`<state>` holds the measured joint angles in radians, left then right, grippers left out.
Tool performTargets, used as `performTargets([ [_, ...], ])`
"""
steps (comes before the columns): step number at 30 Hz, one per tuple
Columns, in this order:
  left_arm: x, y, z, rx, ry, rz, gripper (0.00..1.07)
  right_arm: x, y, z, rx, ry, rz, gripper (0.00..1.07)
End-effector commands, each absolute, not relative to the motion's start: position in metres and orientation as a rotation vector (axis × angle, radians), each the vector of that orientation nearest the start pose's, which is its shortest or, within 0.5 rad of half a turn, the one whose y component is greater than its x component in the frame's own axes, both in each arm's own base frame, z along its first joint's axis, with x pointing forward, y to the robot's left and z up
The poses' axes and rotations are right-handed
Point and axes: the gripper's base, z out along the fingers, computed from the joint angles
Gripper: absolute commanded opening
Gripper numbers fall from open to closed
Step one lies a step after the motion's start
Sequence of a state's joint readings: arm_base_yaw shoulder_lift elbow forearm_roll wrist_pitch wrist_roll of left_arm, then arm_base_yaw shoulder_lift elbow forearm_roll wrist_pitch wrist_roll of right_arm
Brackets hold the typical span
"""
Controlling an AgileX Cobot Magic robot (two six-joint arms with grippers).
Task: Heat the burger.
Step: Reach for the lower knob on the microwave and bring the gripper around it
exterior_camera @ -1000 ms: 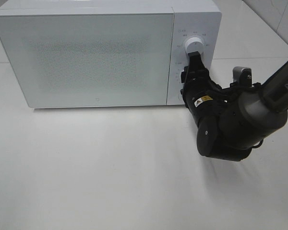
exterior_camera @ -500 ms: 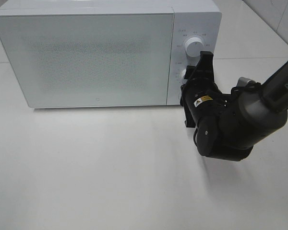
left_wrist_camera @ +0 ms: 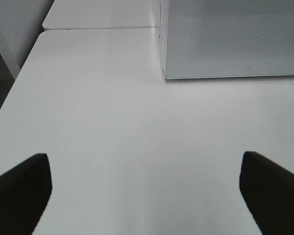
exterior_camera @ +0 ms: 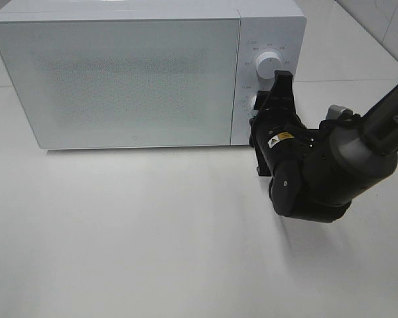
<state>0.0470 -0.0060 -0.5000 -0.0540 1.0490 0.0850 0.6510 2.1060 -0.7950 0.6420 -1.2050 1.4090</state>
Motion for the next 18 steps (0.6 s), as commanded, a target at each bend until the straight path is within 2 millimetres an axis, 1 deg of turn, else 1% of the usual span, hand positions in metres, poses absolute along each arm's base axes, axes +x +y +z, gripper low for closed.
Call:
performTargets([
  [1, -0.0072, -0.0048, 0.2782, 0.033, 2.000, 0.018, 0.96, 0.3137, 0.2024, 0.1397, 0.960, 1.247, 1.449, 0.04],
  [7, -0.0072, -0.0048, 0.2782, 0.033, 2.000, 0.018, 0.96, 0.3144, 0.1996, 0.1392, 0.977, 1.232, 1.418, 0.09],
  [13, -0.0072, -0.0048, 0.2782, 0.033, 2.000, 0.018, 0.96, 0.3152, 0.1960, 0.1385, 1.007, 1.209, 1.388, 0.18],
  [18, -0.0072, -0.0048, 0.2782, 0.033, 2.000, 0.018, 0.96, 0.3155, 0.1943, 0.1381, 1.022, 1.197, 1.375, 0.22],
])
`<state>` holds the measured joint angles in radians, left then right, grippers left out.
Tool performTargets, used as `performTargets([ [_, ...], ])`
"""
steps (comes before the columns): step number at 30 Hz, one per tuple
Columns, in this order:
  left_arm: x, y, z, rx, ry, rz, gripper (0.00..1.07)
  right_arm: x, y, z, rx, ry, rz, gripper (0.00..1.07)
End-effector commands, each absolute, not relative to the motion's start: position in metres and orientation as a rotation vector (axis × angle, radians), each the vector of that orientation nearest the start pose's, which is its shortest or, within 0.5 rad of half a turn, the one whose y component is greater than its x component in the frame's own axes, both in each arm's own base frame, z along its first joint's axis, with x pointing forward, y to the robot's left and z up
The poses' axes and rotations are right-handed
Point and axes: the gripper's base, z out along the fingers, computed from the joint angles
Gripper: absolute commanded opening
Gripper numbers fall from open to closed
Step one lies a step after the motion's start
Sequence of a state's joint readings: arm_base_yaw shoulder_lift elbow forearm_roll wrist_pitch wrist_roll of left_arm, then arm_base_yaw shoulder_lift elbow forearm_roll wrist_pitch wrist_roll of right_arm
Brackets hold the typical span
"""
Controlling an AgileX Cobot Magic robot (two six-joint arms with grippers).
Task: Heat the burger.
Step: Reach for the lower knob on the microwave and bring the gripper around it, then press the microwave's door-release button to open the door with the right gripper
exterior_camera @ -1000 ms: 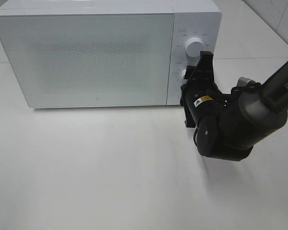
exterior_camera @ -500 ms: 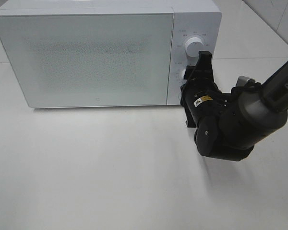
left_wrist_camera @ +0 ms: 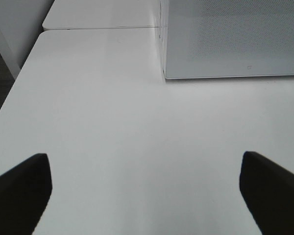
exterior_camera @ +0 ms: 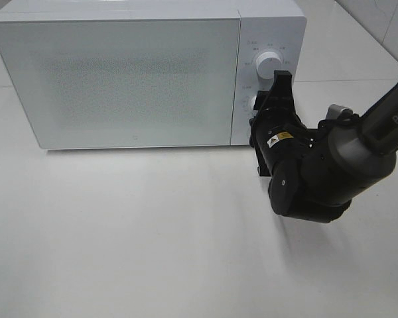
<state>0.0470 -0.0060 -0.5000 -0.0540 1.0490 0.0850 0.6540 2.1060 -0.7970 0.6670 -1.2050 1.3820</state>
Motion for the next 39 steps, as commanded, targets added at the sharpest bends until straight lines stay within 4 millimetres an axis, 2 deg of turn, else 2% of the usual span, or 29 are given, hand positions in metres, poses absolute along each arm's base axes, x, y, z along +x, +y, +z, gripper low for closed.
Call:
performTargets([
  [1, -0.0072, -0.0048, 0.2782, 0.033, 2.000, 0.018, 0.96, 0.3157, 0.1931, 0.1379, 1.032, 1.190, 1.366, 0.23],
  [12, -0.0072, -0.0048, 0.2782, 0.033, 2.000, 0.018, 0.96, 0.3161, 0.1903, 0.1373, 1.048, 1.176, 1.334, 0.34],
  [21, -0.0072, -0.0048, 0.2782, 0.033, 2.000, 0.018, 0.96, 0.3164, 0.1873, 0.1367, 1.068, 1.160, 1.305, 0.36],
  [26, -0.0072, -0.0048, 0.2782, 0.033, 2.000, 0.018, 0.96, 0.3165, 0.1857, 0.1363, 1.071, 1.156, 1.279, 0.45],
  [28, -0.0072, -0.0048, 0.2782, 0.033, 2.000, 0.018, 0.96, 0.3166, 0.1853, 0.1362, 1.068, 1.156, 1.270, 0.53],
  [31, -0.0072, -0.0048, 0.2782, 0.033, 2.000, 0.018, 0.96, 0.3166, 0.1849, 0.1361, 1.070, 1.155, 1.265, 0.59],
  [39, -0.0072, -0.0048, 0.2782, 0.033, 2.000, 0.018, 0.96, 0.3160, 0.1852, 0.1399, 1.043, 1.169, 1.244, 0.64],
])
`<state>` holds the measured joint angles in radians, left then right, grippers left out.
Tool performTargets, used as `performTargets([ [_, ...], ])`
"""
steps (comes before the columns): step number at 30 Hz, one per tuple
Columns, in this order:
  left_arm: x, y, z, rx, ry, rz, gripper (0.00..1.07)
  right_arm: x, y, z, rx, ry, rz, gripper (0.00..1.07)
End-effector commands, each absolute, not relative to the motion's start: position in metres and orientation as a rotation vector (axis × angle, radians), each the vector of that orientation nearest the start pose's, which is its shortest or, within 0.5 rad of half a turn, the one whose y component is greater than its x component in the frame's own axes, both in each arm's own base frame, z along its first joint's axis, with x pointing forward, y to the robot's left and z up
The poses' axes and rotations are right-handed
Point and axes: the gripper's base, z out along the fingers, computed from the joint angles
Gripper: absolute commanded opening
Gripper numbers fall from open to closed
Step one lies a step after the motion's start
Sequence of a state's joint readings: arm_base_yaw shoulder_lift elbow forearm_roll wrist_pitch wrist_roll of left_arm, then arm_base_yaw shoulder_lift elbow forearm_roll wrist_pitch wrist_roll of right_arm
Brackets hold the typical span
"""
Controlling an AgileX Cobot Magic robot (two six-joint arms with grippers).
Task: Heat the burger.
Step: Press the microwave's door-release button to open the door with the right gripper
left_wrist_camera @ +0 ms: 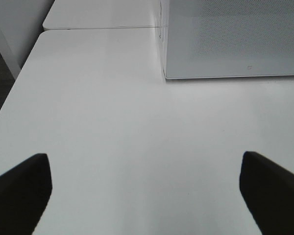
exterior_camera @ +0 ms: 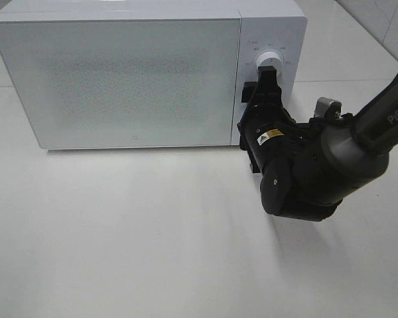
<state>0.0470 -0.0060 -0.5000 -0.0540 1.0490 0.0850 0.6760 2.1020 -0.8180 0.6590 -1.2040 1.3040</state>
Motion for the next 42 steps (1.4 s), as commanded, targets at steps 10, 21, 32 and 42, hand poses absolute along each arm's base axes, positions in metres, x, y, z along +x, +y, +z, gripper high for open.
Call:
performTargets([
  [10, -0.007, -0.005, 0.278, 0.033, 2.000, 0.018, 0.96, 0.298, 0.183, 0.151, 0.873, 1.405, 1.138, 0.66],
  [21, -0.007, -0.005, 0.278, 0.033, 2.000, 0.018, 0.96, 0.274, 0.188, 0.170, 0.403, 1.763, 0.900, 0.80],
  [32, -0.007, -0.005, 0.278, 0.033, 2.000, 0.018, 0.96, 0.254, 0.186, 0.193, -0.092, 1.974, 0.618, 0.79],
  [42, -0.007, -0.005, 0.278, 0.033, 2.000, 0.018, 0.96, 0.227, 0.177, 0.221, -0.498, 2.054, 0.465, 0.77],
])
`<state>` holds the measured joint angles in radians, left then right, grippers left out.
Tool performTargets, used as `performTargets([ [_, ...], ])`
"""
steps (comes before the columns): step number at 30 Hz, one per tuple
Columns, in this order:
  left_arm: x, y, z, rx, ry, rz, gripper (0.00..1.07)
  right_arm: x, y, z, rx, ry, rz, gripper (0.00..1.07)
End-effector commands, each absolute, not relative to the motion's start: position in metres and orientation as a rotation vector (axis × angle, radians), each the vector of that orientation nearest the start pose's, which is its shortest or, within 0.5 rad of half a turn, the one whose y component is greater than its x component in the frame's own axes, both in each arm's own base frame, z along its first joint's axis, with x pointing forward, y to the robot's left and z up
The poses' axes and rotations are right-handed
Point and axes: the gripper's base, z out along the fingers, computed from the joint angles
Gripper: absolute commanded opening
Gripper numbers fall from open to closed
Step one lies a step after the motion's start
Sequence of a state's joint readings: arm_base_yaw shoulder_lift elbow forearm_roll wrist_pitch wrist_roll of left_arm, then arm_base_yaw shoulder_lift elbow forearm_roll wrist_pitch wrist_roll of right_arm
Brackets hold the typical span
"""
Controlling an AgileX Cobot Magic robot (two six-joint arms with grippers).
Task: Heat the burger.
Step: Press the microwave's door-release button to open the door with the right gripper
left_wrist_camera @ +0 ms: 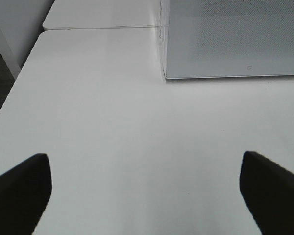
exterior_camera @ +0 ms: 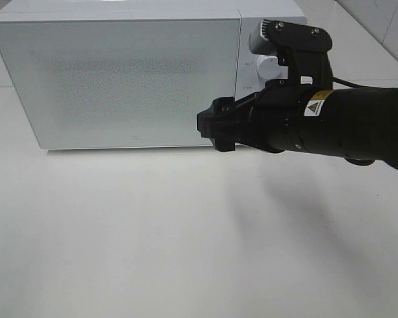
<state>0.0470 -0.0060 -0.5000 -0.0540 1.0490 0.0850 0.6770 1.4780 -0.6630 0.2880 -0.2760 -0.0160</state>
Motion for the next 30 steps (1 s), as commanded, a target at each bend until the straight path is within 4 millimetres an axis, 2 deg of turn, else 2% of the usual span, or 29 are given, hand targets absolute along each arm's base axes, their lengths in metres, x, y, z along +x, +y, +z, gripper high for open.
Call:
performTargets([
  [1, -0.007, -0.005, 0.278, 0.033, 2.000, 0.018, 0.96, 0.227, 0.177, 0.221, -0.498, 2.054, 0.465, 0.77],
  [5, -0.007, -0.005, 0.278, 0.033, 2.000, 0.018, 0.96, 0.213, 0.170, 0.234, -0.653, 2.068, 0.423, 0.77],
  [10, -0.007, -0.005, 0.278, 0.033, 2.000, 0.018, 0.96, 0.201, 0.163, 0.245, -0.705, 2.084, 0.411, 0.76],
  [16, -0.007, -0.005, 0.278, 0.033, 2.000, 0.018, 0.96, 0.178, 0.147, 0.255, -0.799, 2.191, 0.372, 0.76],
  [26, -0.007, -0.005, 0.278, 0.033, 2.000, 0.018, 0.96, 0.156, 0.129, 0.271, -0.793, 2.247, 0.365, 0.76],
  [30, -0.007, -0.005, 0.278, 0.033, 2.000, 0.018, 0.96, 0.151, 0.116, 0.276, -0.757, 2.270, 0.277, 0.76],
])
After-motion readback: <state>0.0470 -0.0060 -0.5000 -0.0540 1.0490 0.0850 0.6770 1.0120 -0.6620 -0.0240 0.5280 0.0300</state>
